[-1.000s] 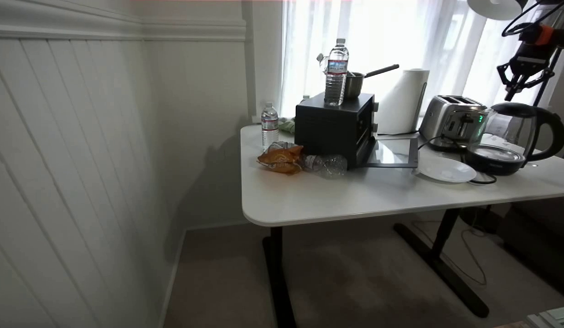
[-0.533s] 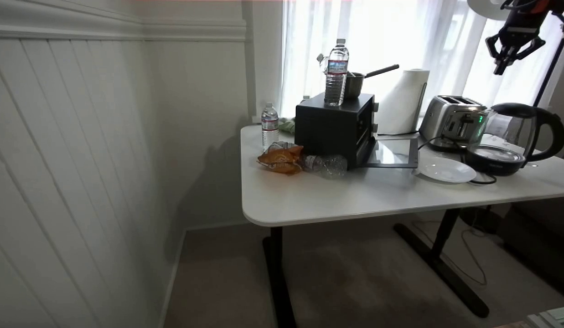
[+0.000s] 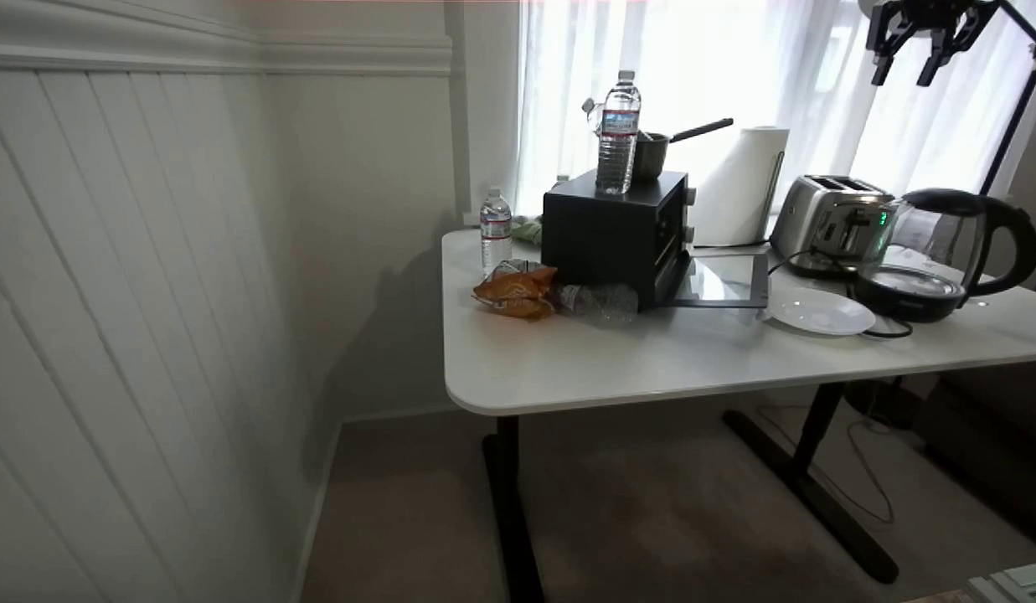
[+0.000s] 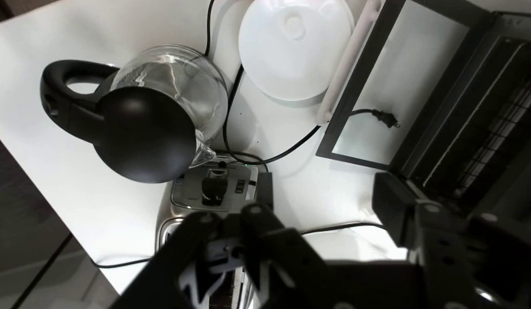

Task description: Close the kettle lid

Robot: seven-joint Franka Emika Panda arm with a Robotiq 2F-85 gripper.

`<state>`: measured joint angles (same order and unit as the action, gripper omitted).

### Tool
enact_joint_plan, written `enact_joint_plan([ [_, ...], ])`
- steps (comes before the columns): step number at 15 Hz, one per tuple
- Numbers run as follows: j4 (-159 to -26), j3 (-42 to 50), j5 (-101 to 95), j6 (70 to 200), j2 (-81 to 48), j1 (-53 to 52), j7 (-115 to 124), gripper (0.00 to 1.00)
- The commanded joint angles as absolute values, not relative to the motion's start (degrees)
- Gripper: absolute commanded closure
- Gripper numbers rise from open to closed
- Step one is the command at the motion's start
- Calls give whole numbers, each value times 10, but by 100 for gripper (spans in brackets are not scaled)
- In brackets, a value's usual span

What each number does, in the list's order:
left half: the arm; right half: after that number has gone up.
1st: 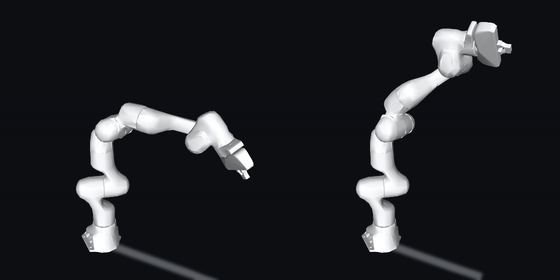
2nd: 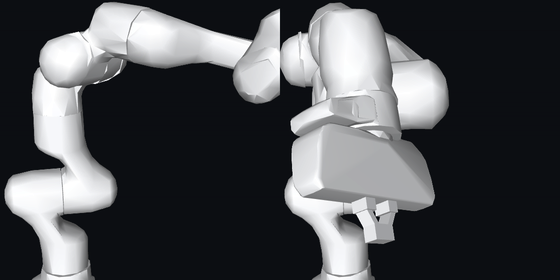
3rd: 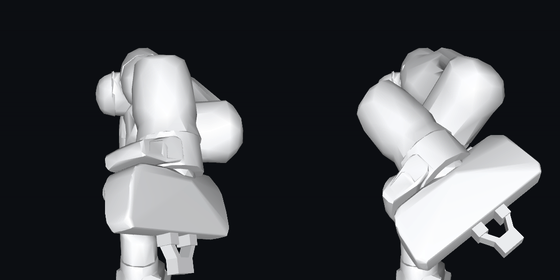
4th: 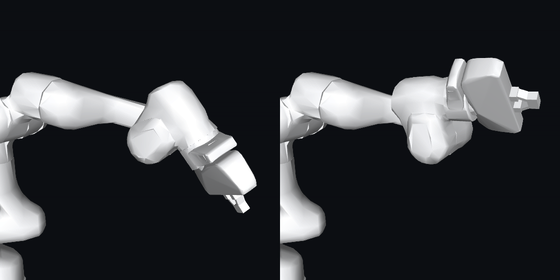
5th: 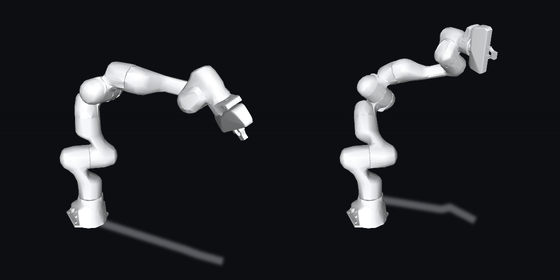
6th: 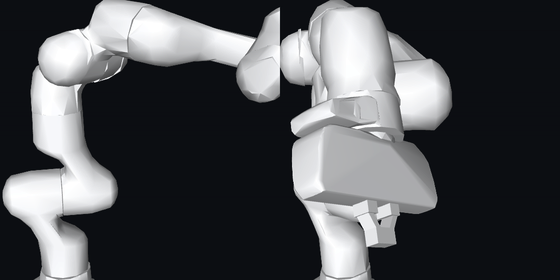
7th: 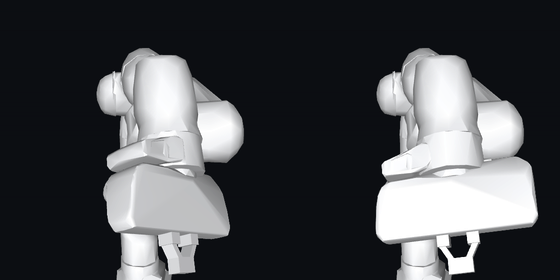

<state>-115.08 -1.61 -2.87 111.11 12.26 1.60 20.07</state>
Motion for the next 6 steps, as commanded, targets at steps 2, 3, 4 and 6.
enact_joint_plan([
  [2,-1185,-9,-19,1142,179,2,70,1],
  [3,-1193,-5,-6,1161,187,-1,42,0],
  [4,-1157,-15,-23,1128,153,8,90,10],
  [6,-1167,-12,-19,1143,166,6,63,0],
])
